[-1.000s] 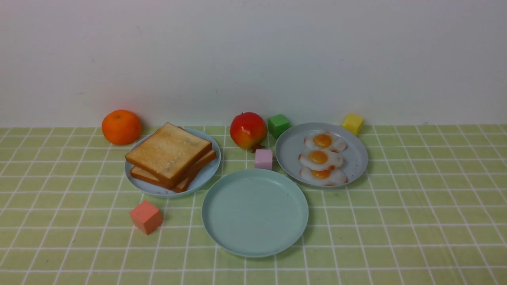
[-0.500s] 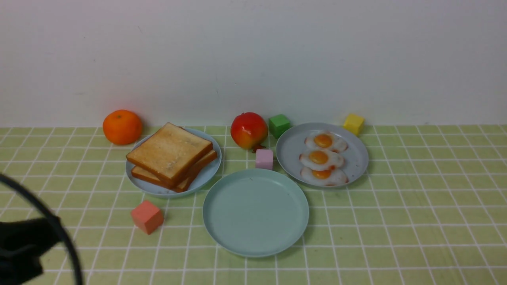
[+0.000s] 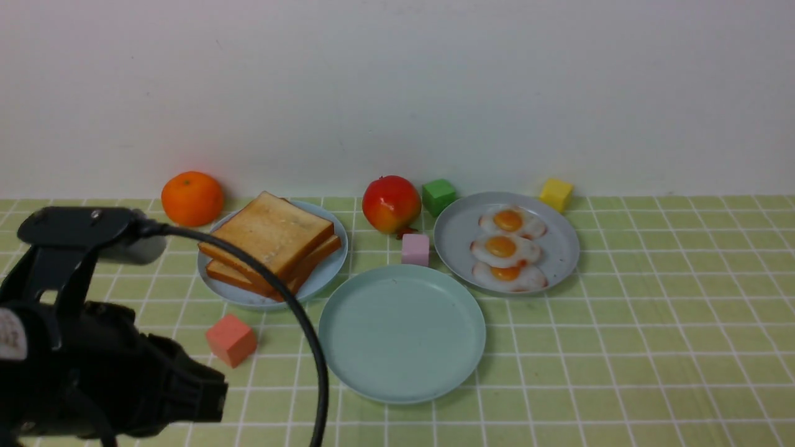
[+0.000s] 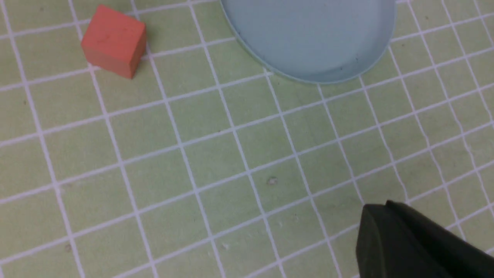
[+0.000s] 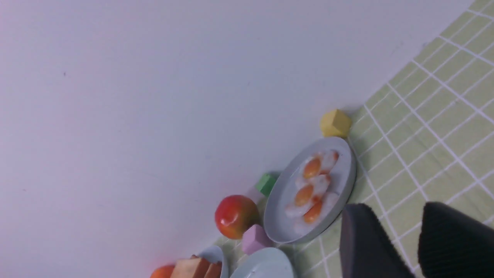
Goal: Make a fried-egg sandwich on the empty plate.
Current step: Use the left arm to grab a slice of bread
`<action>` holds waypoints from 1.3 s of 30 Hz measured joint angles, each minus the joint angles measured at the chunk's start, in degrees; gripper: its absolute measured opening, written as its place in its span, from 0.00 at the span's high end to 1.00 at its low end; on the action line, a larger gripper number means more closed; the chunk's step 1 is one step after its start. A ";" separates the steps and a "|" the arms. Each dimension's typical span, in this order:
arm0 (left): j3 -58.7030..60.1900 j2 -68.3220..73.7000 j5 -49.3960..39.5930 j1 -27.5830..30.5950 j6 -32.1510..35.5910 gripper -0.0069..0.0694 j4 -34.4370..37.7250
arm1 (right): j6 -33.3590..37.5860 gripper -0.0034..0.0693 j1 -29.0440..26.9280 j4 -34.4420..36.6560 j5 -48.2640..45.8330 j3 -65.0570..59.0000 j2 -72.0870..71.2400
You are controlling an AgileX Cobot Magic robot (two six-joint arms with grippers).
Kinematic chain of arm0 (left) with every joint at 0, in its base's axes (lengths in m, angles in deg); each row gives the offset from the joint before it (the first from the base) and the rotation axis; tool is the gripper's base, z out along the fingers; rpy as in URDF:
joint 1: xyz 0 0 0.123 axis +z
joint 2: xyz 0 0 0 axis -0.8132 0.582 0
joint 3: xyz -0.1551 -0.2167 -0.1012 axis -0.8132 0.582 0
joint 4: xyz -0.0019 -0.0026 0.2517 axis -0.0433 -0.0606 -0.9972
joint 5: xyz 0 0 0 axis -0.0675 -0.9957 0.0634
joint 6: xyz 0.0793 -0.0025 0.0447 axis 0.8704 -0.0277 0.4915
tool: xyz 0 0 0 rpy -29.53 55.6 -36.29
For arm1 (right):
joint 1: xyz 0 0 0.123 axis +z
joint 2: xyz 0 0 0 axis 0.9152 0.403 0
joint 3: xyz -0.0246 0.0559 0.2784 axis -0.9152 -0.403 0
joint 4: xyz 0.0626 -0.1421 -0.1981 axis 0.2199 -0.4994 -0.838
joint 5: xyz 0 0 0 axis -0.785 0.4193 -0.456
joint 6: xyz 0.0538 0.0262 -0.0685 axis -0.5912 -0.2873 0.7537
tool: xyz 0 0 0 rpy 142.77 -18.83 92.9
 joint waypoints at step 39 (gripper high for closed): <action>-51.28 65.97 4.30 6.85 9.58 0.35 -20.35 | 28.28 0.94 7.30 -9.80 -51.18 49.96 31.33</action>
